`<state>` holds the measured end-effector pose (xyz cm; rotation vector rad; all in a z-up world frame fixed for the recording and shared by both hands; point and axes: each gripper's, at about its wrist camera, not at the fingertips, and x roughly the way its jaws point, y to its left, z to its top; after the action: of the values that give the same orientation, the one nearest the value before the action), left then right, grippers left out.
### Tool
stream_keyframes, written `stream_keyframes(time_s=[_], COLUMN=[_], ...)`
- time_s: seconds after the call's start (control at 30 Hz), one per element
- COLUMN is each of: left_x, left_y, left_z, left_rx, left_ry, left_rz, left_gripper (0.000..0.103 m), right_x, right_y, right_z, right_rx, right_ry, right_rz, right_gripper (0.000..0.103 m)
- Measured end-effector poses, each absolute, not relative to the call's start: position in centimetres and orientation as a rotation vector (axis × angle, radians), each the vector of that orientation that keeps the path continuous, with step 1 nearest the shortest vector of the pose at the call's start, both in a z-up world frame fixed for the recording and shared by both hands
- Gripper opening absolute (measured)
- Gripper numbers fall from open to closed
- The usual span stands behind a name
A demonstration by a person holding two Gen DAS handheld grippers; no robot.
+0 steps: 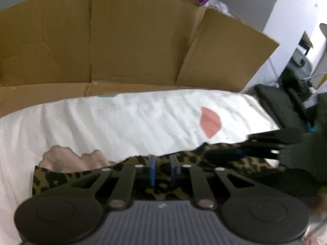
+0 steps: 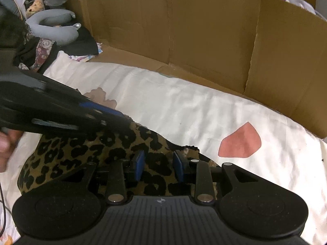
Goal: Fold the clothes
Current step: 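Bring the left tool over the garment toward the right tool, smoothing it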
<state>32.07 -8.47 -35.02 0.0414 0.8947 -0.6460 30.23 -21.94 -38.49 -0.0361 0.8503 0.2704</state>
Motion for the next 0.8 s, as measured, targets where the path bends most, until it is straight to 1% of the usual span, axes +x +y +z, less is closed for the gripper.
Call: stream_keyframes(time_s=[0.13, 0.2, 0.23, 0.3, 0.4, 0.47, 0.53, 0.8], left_x=[31.1, 31.2, 31.3, 31.5, 31.8, 31.9, 32.1, 32.1], left_y=[-8.6, -8.7, -8.6, -8.3, -8.3, -8.4, -8.5, -8.3], left_z=[-35.7, -36.8, -37.2, -37.8, -38.0, -38.2, -38.3, -38.7], left_rx=[0.083, 0.105, 0.095, 0.074, 0.090, 0.106, 0.111, 0.089], left_ry=[0.912, 0.931, 0.930, 0.920, 0.912, 0.908, 0.911, 0.910], left_rz=[-0.666, -0.654, -0.653, -0.653, -0.647, -0.638, -0.623, -0.610], left_gripper=[0.015, 0.016, 0.018, 0.017, 0.012, 0.006, 0.004, 0.003], right_x=[30.4, 30.2, 30.1, 29.9, 29.7, 29.7, 29.7, 27.8], right_y=[-23.1, -23.0, -22.9, -22.8, -22.6, -22.6, -22.6, -23.2], right_z=[-39.2, -39.4, -39.4, -39.6, -39.7, -39.7, -39.5, -37.3], right_rx=[0.020, 0.011, 0.004, -0.009, -0.026, -0.029, -0.020, 0.019], right_ry=[0.849, 0.837, 0.832, 0.820, 0.806, 0.803, 0.804, 0.799], right_rz=[0.288, 0.288, 0.288, 0.286, 0.287, 0.290, 0.287, 0.270], right_gripper=[0.036, 0.036, 0.036, 0.036, 0.036, 0.036, 0.036, 0.036])
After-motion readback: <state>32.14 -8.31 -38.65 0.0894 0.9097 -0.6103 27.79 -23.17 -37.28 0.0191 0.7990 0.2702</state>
